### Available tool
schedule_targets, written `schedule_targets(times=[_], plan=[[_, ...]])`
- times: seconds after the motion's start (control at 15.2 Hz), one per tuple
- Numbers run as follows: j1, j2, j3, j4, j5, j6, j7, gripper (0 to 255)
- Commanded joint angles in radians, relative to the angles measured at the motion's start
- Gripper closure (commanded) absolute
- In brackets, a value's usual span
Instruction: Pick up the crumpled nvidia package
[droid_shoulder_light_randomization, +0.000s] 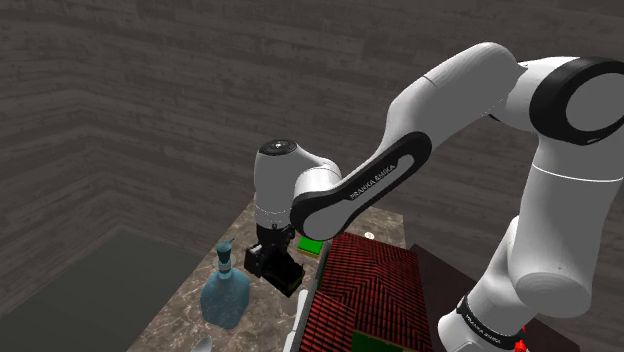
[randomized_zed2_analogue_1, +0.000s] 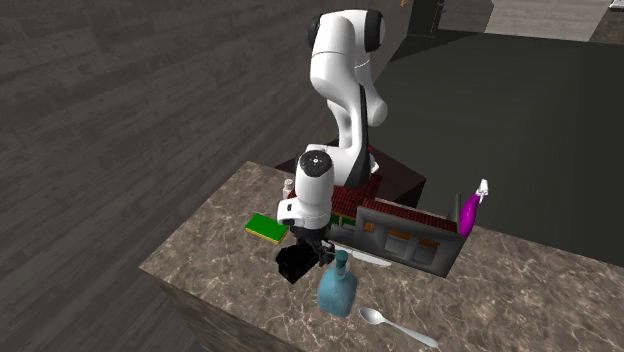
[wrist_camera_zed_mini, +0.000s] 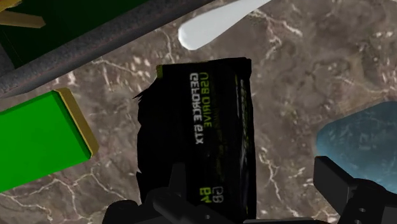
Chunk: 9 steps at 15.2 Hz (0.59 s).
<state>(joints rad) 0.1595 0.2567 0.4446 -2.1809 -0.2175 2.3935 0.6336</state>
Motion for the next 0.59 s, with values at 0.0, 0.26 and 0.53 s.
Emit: schedule_targets(times=[0.0, 0.26, 0.53], plan=[[0.004, 0.016, -0.005, -0.004, -0.013, 0.019, 0.01, 0], [0.004, 0.017, -0.006, -0.004, -0.014, 0.019, 0.01, 255], [0.004, 0.017, -0.006, -0.004, -0.014, 0.019, 0.01, 255]])
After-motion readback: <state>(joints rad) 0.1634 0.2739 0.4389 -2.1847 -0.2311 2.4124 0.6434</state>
